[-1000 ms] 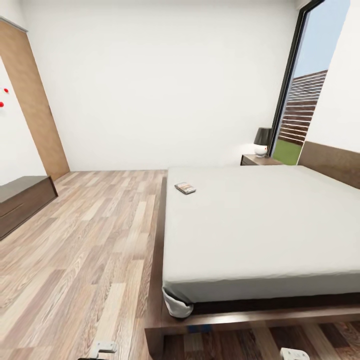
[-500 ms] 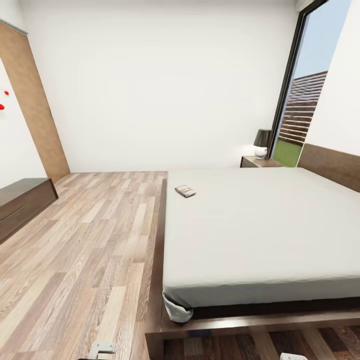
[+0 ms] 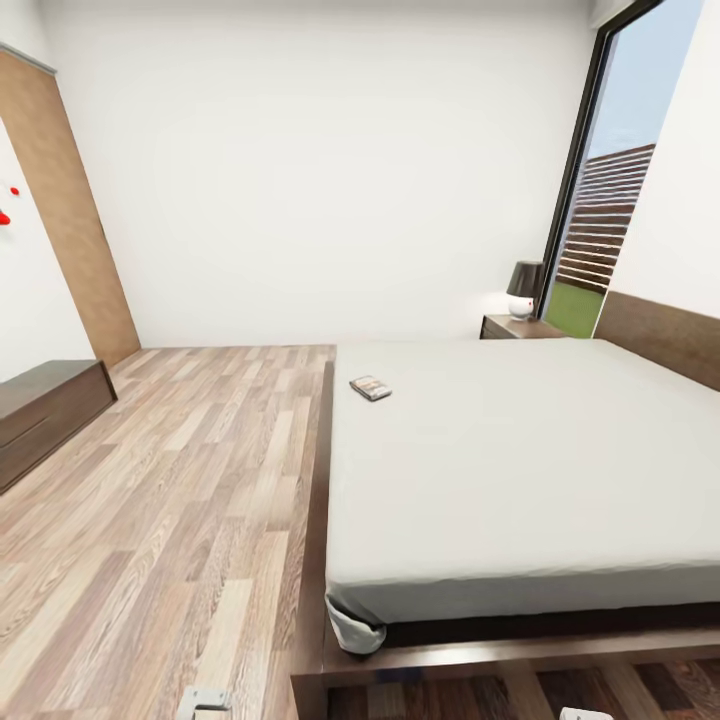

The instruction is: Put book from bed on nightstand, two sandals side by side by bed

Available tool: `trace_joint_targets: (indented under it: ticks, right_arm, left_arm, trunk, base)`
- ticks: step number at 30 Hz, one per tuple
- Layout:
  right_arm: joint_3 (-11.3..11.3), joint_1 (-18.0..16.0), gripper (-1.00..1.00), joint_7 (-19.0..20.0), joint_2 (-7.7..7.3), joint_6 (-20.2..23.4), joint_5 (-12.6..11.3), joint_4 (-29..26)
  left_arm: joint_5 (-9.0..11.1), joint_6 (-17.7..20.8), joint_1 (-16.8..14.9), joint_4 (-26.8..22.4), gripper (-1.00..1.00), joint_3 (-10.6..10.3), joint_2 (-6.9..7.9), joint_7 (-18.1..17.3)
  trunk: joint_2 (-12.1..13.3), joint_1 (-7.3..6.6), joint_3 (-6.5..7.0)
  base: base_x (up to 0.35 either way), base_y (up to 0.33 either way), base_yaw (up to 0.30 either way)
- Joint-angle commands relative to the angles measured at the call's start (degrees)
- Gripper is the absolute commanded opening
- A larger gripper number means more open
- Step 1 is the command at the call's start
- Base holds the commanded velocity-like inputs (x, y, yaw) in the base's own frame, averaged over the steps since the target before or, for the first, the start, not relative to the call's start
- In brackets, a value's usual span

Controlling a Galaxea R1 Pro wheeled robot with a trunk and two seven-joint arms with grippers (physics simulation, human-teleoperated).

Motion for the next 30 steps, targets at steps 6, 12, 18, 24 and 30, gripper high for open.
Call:
trace_joint_targets:
  ticks: [6, 12, 18, 24, 30]
  right_arm:
    - [-0.4, 0.0, 1.00, 0.5, -0.03, 0.4, 0.6, -0.1]
    - [-0.4, 0.0, 1.00, 0.6, -0.02, 0.3, 0.5, 0.0]
    - [-0.4, 0.0, 1.00, 0.6, 0.01, 0.2, 0.5, 0.0]
    - [-0.4, 0.0, 1.00, 0.6, 0.02, 0.1, 0.5, 0.0]
    - [-0.4, 0.0, 1.00, 0.6, 0.02, 0.1, 0.5, 0.0]
  left_arm:
    - [0.5, -0.9, 0.7, -0.1, 1.00, -0.5, 0.02, 0.2]
    - [0.5, -1.5, 2.0, -0.1, 1.00, -0.5, 0.02, 0.2]
    - [0.5, -1.5, 2.3, -0.1, 1.00, -0.5, 0.00, 0.2]
    - [0.5, -1.6, 2.3, -0.1, 1.00, -0.6, -0.05, 0.2]
    - [0.5, -1.6, 2.3, -0.2, 1.00, -0.6, -0.04, 0.2]
  trunk:
    - [2.4, -1.33, 1.03]
    - [4.8, -2.65, 2.10]
    - [7.2, -3.97, 3.18]
    - [9.6, -5.29, 4.26]
    - [12.0, -6.60, 5.34]
  base:
    - [0.000, 0.000, 0.000]
    - [0.000, 0.000, 0.000]
    - [0.000, 0.000, 0.000]
    - [0.000, 0.000, 0.000]
    - [0.000, 0.000, 0.000]
